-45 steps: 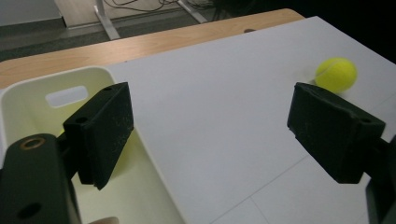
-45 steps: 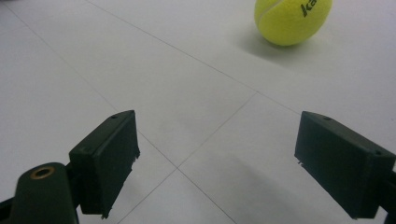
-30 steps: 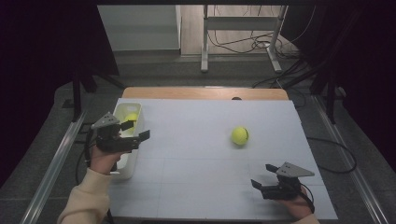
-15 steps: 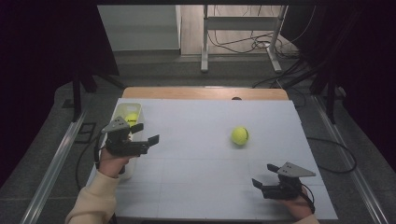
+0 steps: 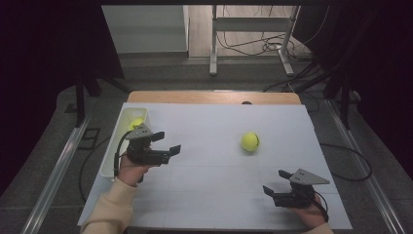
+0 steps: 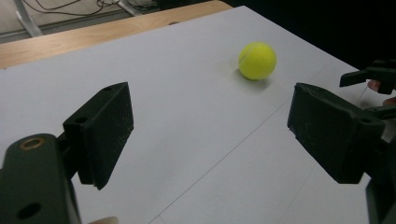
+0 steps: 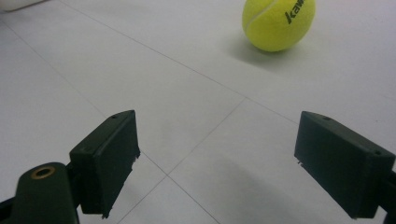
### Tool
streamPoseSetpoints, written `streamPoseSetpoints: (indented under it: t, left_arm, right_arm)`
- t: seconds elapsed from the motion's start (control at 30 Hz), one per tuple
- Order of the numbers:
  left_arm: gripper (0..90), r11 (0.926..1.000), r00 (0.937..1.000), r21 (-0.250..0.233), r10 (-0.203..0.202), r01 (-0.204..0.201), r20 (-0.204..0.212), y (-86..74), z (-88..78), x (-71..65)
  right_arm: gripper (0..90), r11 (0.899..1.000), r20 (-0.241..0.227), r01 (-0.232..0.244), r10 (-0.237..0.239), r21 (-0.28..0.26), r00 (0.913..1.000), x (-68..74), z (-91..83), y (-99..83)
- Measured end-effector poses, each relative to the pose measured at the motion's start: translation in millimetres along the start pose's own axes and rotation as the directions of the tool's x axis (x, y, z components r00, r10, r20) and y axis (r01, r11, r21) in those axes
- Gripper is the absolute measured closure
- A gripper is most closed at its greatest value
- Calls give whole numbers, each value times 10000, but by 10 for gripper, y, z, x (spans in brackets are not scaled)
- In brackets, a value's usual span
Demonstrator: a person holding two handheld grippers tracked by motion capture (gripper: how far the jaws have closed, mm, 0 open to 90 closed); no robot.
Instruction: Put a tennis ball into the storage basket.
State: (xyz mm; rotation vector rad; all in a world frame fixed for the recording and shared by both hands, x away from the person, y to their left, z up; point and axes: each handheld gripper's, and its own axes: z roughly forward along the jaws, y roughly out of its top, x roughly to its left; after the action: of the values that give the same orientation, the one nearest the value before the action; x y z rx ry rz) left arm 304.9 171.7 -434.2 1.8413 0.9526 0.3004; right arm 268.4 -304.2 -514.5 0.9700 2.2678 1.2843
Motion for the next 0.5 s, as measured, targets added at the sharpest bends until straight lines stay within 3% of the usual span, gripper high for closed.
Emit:
streamPoseSetpoints:
  t: [0.5]
  left_arm:
    - [150, 9996, 9995, 248, 115, -122, 294, 24, 246, -110]
  right_arm:
    - [144, 9999, -98, 109, -108, 20, 9999, -19, 69, 36]
